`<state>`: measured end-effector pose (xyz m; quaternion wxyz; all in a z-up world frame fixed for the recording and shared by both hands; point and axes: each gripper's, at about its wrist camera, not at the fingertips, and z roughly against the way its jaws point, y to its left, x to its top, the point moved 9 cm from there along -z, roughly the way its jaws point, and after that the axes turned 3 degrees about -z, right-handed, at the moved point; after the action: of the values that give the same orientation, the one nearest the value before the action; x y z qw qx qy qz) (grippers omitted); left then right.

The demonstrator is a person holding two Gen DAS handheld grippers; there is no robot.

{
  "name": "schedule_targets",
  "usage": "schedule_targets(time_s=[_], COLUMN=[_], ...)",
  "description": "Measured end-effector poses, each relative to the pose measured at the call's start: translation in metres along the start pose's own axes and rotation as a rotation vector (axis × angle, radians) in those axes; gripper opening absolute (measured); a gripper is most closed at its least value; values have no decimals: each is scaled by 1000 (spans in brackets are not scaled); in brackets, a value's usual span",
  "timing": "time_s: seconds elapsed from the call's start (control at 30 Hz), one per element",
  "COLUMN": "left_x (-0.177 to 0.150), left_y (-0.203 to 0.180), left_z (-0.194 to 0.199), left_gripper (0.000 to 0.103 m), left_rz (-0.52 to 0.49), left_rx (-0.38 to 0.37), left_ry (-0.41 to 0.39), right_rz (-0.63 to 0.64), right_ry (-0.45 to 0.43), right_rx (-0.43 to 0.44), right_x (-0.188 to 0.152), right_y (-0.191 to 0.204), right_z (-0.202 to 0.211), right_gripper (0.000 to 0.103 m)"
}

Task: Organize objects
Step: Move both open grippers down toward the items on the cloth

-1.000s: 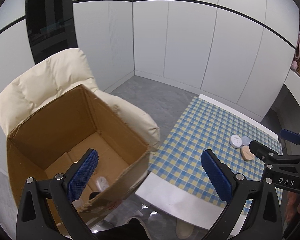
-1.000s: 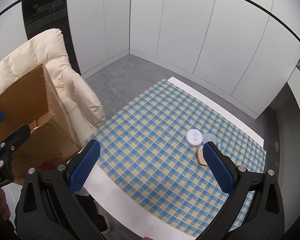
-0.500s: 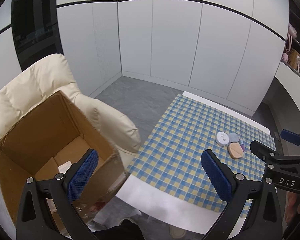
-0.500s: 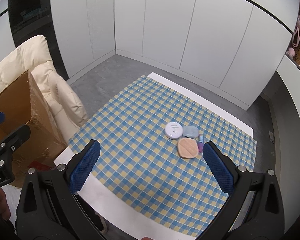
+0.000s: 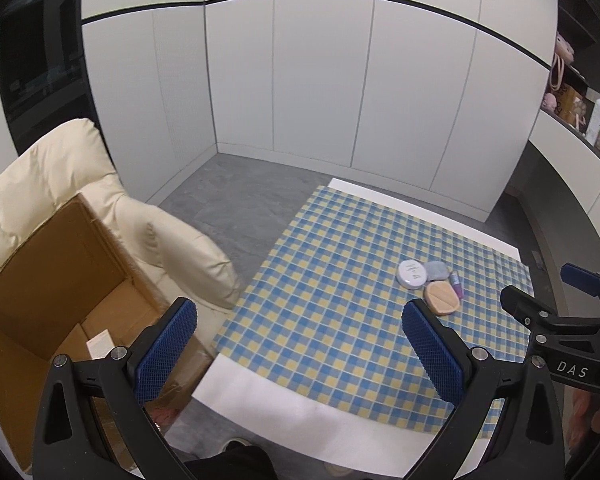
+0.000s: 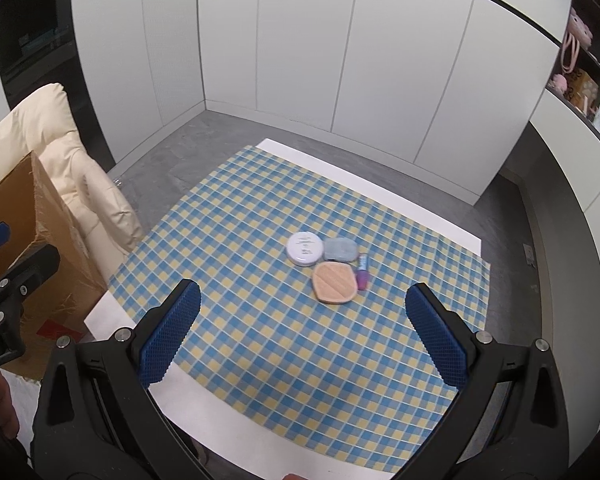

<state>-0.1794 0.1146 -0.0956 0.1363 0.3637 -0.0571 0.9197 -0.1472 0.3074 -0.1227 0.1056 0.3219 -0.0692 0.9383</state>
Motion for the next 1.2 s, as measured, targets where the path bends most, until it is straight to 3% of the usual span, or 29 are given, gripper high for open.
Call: schedule_targets(time_s=[1.2], left_x=[2], left_y=[-107], left_z=[-18], left_gripper=[102], left_rz=[-129], left_rx=[-136], left_ry=[22], right_rz=[-127], right_ry=[13], right_rx=[-109], right_x=[-22], right_y=[-116], right_z=[11], right_gripper=[103])
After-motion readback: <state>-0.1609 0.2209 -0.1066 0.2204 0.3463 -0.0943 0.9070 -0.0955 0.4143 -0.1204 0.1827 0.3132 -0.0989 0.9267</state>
